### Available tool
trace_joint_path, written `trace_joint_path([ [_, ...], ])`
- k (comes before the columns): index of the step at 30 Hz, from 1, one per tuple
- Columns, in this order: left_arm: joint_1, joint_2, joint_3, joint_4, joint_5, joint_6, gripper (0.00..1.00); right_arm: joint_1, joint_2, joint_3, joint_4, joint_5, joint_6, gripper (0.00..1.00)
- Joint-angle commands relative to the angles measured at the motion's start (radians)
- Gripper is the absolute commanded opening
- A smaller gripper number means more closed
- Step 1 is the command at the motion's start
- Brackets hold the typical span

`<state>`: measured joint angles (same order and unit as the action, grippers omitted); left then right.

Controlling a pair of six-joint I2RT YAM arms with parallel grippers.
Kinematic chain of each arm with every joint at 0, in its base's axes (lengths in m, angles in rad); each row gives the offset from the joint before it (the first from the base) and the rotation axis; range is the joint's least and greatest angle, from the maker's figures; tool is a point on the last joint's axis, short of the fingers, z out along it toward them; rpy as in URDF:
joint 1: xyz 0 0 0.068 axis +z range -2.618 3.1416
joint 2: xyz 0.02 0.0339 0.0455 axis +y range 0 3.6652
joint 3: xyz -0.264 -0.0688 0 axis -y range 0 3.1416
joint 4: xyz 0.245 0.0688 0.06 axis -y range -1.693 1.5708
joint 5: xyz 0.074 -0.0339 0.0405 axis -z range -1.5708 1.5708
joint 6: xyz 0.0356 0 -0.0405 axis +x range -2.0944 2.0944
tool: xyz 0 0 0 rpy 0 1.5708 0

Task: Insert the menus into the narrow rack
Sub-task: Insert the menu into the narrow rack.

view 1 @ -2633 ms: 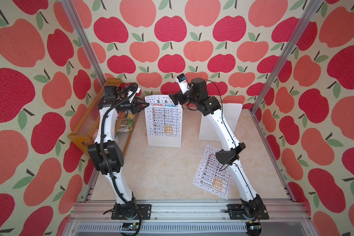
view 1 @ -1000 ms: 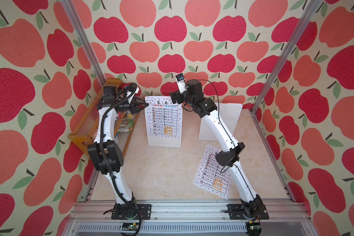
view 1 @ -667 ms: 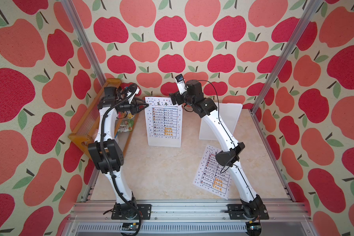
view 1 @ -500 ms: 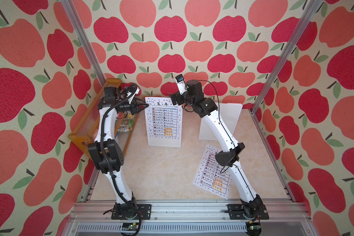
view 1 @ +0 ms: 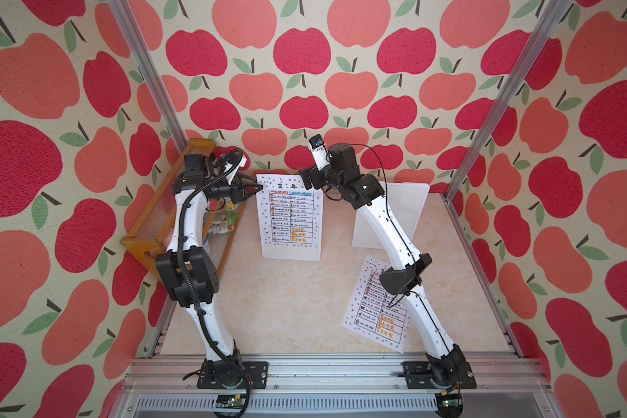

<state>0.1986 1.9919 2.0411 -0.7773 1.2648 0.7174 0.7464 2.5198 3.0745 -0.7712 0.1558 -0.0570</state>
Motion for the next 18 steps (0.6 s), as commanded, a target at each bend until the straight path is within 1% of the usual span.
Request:
trace_joint_path([
  [1, 0.012, -0.008, 0.021, -0.025, 0.006, 0.032, 0.41, 0.011, 0.029, 0.034, -0.042, -0.014, 0.017, 0.99],
  [3, 0.013, -0.011, 0.021, -0.022, 0.002, 0.029, 0.42, 0.014, 0.037, 0.051, -0.057, -0.013, 0.018, 0.99],
  [4, 0.012, -0.014, 0.02, -0.021, -0.001, 0.03, 0.51, 0.014, 0.046, 0.065, -0.066, -0.012, 0.017, 0.99],
  [5, 0.013, -0.015, 0.019, -0.018, -0.007, 0.029, 0.56, 0.016, 0.053, 0.08, -0.077, -0.01, 0.018, 0.99],
  [9, 0.012, -0.02, 0.014, -0.011, -0.017, 0.026, 0.57, 0.018, 0.055, 0.089, -0.102, -0.002, 0.017, 0.99],
  [11, 0.012, -0.024, 0.008, -0.002, -0.026, 0.022, 0.71, 0.019, 0.056, 0.088, -0.114, 0.004, 0.016, 0.99],
  [18, 0.018, -0.055, -0.034, 0.073, -0.037, -0.015, 0.73, 0.021, 0.051, 0.089, -0.132, 0.019, 0.012, 0.98],
])
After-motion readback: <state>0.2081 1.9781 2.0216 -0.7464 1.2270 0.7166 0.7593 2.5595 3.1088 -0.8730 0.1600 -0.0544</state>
